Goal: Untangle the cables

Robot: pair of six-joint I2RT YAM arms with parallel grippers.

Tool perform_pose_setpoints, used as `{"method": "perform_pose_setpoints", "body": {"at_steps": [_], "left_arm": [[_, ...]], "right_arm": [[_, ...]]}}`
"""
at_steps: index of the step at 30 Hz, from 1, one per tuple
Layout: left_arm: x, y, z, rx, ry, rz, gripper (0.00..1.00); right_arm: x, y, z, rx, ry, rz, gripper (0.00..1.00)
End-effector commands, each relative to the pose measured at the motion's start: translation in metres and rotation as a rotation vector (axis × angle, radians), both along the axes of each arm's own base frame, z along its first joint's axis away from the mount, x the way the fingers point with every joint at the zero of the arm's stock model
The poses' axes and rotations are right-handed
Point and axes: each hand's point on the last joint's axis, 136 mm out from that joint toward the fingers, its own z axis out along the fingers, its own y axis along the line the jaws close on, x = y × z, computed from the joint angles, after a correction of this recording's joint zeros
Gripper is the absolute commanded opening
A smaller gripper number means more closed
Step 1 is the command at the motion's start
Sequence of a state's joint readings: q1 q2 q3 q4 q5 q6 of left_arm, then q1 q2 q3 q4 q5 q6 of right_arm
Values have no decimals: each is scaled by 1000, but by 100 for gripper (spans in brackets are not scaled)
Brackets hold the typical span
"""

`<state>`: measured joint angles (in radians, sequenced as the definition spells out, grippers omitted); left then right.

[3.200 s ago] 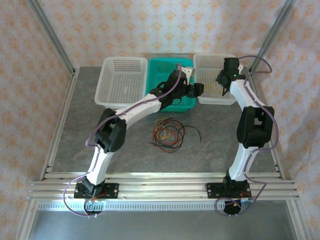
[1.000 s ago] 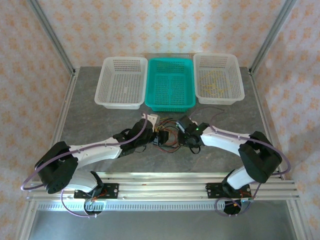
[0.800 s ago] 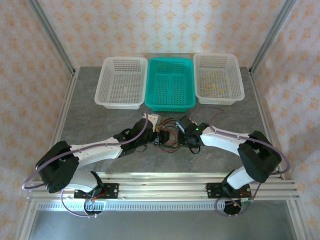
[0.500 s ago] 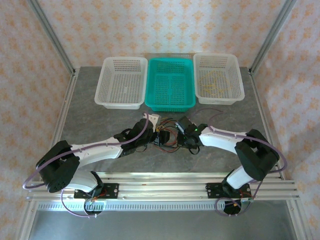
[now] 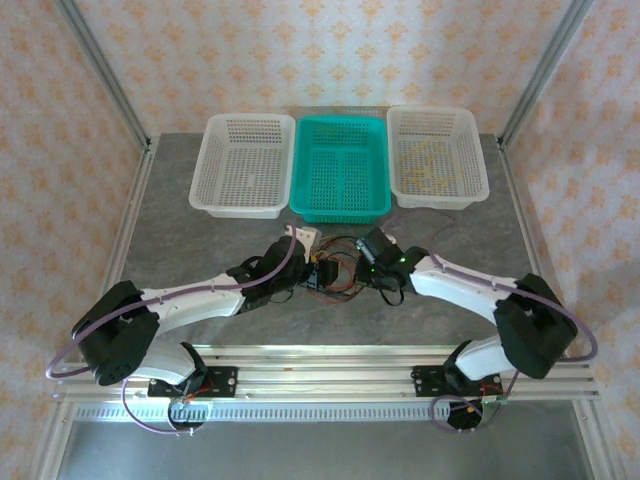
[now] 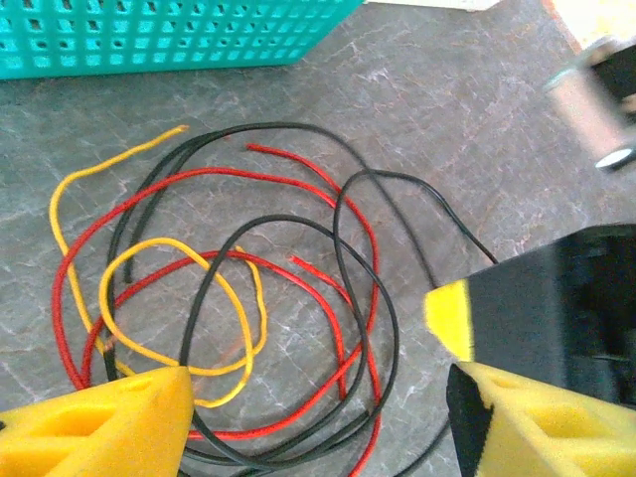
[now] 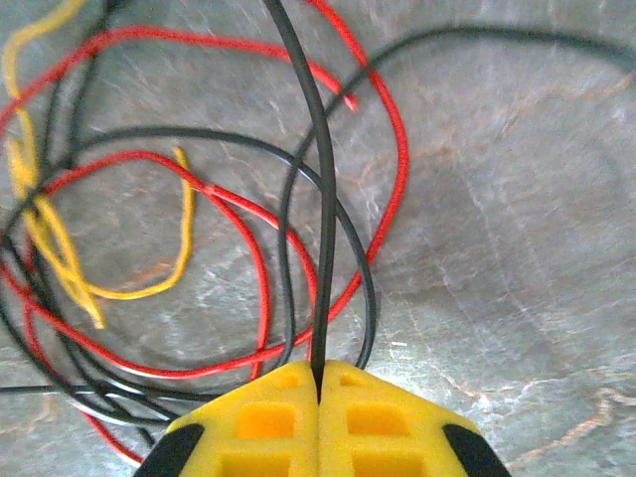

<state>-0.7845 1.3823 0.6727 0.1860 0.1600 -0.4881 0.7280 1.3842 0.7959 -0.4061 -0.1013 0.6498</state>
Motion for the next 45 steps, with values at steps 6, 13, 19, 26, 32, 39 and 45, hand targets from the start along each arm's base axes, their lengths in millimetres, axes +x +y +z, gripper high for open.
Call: {"method": "perform_pose_setpoints", "body": {"at_steps": [6,13,19,26,32,39,45], "left_arm": [[22,12,57,15,-138,21,70],[35,25,80,23,-200,55,70],[41,34,106,-2,-266,78,70],[44,32,120,-3,-303,62,70],[51,27,132,-12,-331,49,72],[68,23,153,-66,-365,49,73],[86,22,167,-103,-394,71,72]], "right_arm": [[24,-10,87,-29,-261,31,0],[32,-14,153,-82,-498,177,0],[30,-24,192,-126,-606,217,0],[23,-28,230,-127,-692,260,0],[24,-34,251,-165,-746,268,0],[32,-47,274,-214,-791,192,0],[51,-50,289,-238,-816,108,0]]}}
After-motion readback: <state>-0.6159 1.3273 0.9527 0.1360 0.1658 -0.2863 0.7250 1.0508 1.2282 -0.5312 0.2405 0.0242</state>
